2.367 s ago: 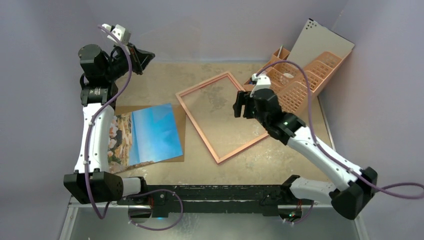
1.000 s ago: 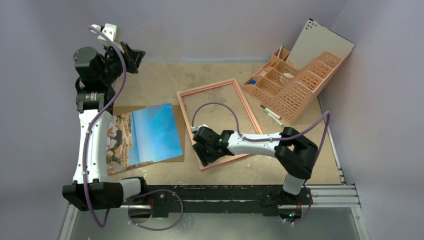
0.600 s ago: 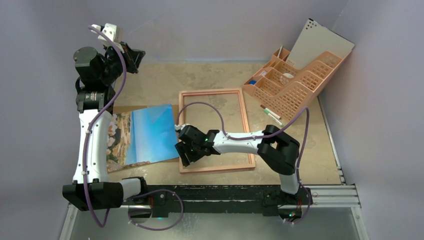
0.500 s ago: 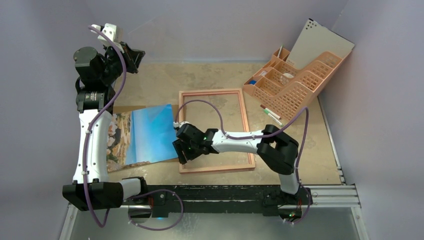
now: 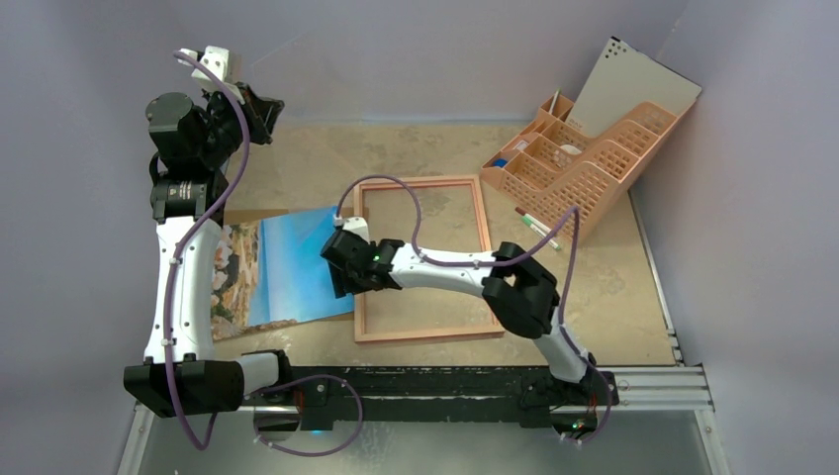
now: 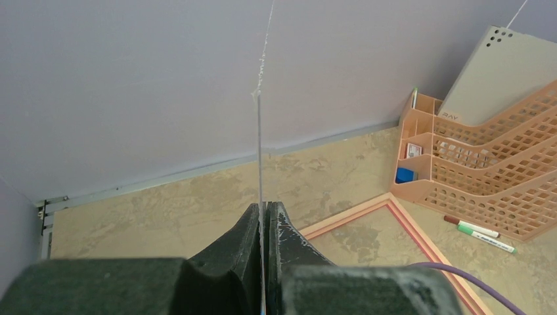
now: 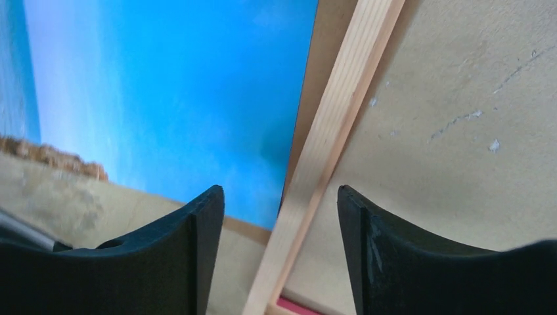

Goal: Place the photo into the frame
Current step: Adjust the photo frame at the center of the board.

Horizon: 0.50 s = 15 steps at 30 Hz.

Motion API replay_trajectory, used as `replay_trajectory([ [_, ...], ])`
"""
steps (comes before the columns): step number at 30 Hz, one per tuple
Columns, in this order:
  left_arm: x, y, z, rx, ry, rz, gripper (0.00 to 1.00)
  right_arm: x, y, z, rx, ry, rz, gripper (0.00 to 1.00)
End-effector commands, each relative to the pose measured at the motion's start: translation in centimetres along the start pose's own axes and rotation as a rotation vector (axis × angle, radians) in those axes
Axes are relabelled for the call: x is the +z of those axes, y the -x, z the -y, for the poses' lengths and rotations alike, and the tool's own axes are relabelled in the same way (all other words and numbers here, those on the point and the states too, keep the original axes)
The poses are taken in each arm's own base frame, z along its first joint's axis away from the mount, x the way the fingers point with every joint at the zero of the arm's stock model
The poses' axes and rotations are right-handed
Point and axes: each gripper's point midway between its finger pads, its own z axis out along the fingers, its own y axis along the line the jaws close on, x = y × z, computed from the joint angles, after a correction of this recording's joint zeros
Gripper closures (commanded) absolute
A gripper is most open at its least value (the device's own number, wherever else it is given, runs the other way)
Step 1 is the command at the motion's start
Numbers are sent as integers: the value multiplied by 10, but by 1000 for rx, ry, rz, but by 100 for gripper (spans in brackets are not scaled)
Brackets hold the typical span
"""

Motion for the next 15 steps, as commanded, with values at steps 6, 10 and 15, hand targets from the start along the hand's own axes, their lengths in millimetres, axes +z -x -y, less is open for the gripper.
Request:
replay_trajectory([
  [6, -4, 25, -10, 41, 78, 69, 100, 16, 1, 33, 100, -242, 23, 54],
  [10, -4, 24, -12, 39, 85, 69, 100, 14, -3, 39, 127, -268, 29, 71],
  [15, -2, 23, -12, 33, 77, 67, 100, 6, -8, 49, 202, -284, 46, 96],
])
